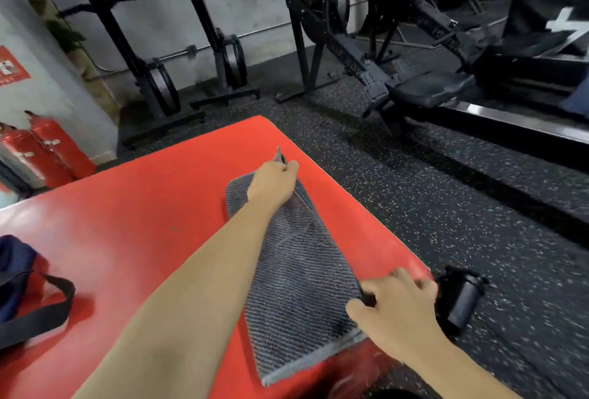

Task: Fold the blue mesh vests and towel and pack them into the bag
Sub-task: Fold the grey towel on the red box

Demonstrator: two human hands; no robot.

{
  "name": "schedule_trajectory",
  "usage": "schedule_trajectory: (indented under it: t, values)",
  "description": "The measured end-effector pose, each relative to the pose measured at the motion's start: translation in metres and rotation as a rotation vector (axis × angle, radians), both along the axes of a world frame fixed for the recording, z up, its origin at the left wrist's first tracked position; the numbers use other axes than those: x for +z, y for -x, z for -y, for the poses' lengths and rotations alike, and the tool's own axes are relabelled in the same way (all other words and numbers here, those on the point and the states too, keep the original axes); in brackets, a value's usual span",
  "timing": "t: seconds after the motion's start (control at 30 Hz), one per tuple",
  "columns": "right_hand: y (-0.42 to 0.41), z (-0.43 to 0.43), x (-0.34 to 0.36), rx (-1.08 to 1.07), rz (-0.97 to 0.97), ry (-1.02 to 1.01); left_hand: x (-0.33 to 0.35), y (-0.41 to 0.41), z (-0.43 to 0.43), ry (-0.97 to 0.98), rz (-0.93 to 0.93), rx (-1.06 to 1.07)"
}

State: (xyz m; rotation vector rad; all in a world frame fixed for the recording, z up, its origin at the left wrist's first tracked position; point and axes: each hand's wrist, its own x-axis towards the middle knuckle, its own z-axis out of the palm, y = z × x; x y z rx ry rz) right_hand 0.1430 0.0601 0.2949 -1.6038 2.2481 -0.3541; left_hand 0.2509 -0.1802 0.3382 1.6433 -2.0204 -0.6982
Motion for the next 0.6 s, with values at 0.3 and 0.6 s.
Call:
schedule_trajectory:
  t: [0.3, 0.6]
  values:
    - [0.009, 0.003, -0.001, 0.042, -0.064, -0.057, -0.038, 0.001, -0.001, -0.138, -0.045, -0.128]
    - [0.002, 0.017, -0.013, -0.002, -0.132, 0.042, -0.07, -0.07, -0.022, -0.015, 0.593, -0.133]
